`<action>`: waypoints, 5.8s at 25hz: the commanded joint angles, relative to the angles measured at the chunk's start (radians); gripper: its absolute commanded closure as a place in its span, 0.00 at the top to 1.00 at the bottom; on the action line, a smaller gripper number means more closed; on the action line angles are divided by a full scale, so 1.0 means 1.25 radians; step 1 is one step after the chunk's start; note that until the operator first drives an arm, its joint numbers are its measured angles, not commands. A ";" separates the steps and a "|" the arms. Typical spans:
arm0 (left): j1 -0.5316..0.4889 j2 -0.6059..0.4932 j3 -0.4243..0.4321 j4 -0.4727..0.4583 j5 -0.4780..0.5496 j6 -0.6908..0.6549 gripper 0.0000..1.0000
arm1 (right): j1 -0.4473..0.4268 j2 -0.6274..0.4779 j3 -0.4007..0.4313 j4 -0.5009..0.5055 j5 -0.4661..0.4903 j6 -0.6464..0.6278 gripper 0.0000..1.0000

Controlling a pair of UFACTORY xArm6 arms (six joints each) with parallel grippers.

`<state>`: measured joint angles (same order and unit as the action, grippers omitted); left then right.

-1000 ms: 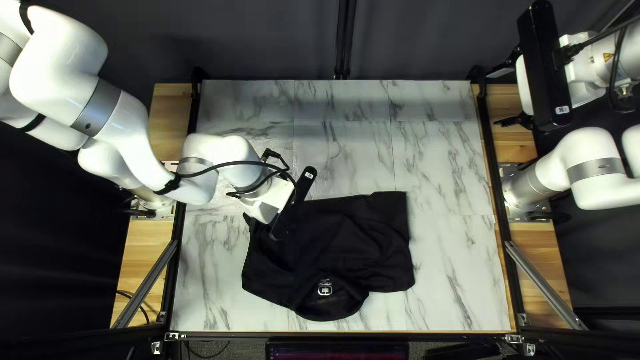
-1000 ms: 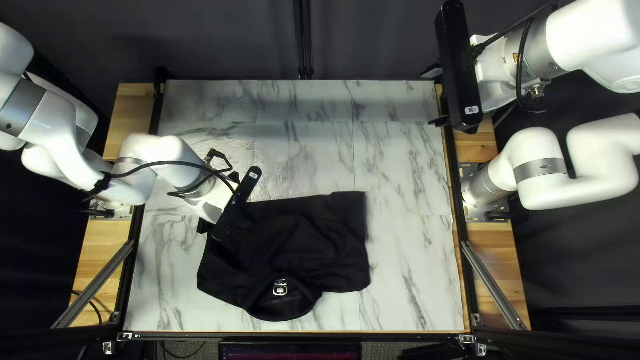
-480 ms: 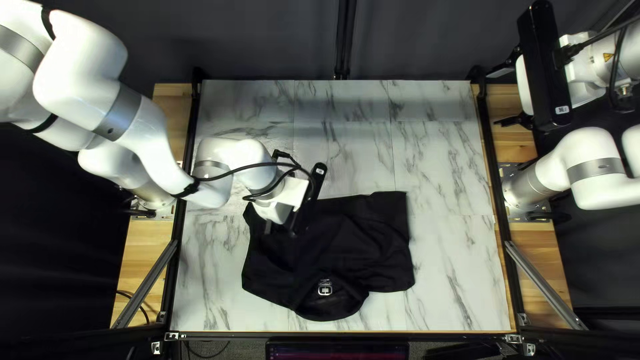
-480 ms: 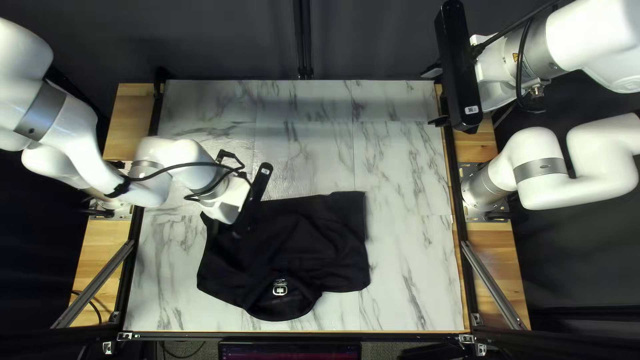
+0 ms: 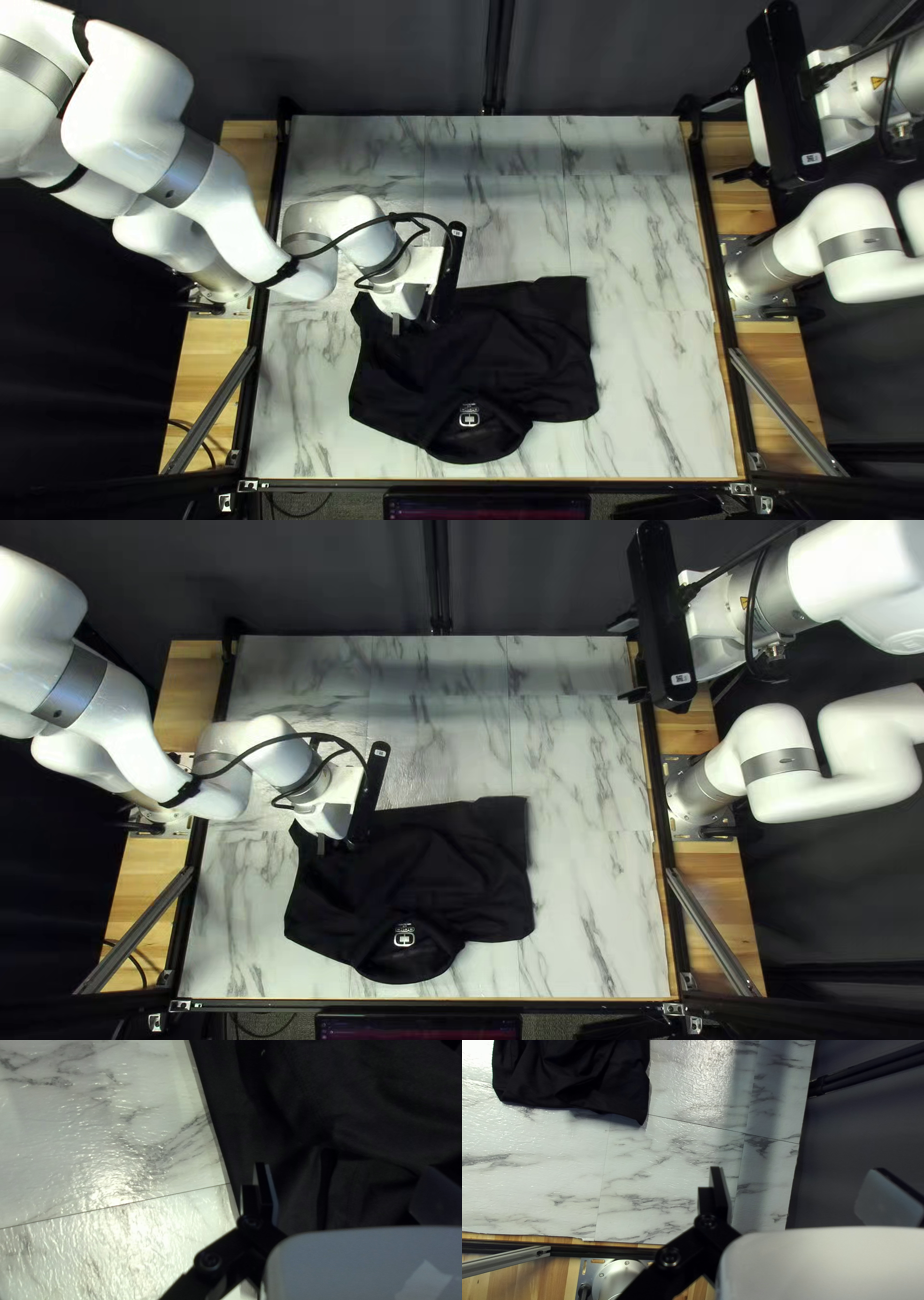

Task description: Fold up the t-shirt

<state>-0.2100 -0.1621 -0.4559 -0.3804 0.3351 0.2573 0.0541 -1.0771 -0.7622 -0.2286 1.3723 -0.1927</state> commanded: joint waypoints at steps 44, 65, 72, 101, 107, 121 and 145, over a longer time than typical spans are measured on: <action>-0.085 0.143 -0.141 0.063 0.054 -0.422 0.00 | 0.000 0.000 0.000 0.000 0.000 0.000 1.00; -0.341 0.332 -0.512 0.232 0.262 -0.664 1.00 | 0.000 0.000 0.000 0.000 0.000 0.000 1.00; -0.307 0.151 -0.349 0.284 0.282 -0.690 1.00 | 0.000 0.000 0.000 0.000 0.000 0.000 1.00; -0.076 0.296 -0.293 -0.203 0.195 0.269 1.00 | 0.000 0.000 0.000 0.000 0.000 0.000 1.00; -0.070 0.276 -0.260 -0.196 0.201 0.255 0.88 | 0.000 0.000 0.000 0.000 0.000 0.000 1.00; -0.093 0.266 -0.278 -0.168 0.246 0.210 0.00 | 0.000 0.000 0.000 0.000 0.000 0.000 1.00; -0.377 0.070 -0.318 0.078 0.400 -0.302 1.00 | 0.000 0.000 0.000 0.000 0.000 0.000 1.00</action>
<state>-0.6669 0.0002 -0.8976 -0.3268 0.8275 -0.0583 0.0541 -1.0771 -0.7622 -0.2286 1.3723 -0.1927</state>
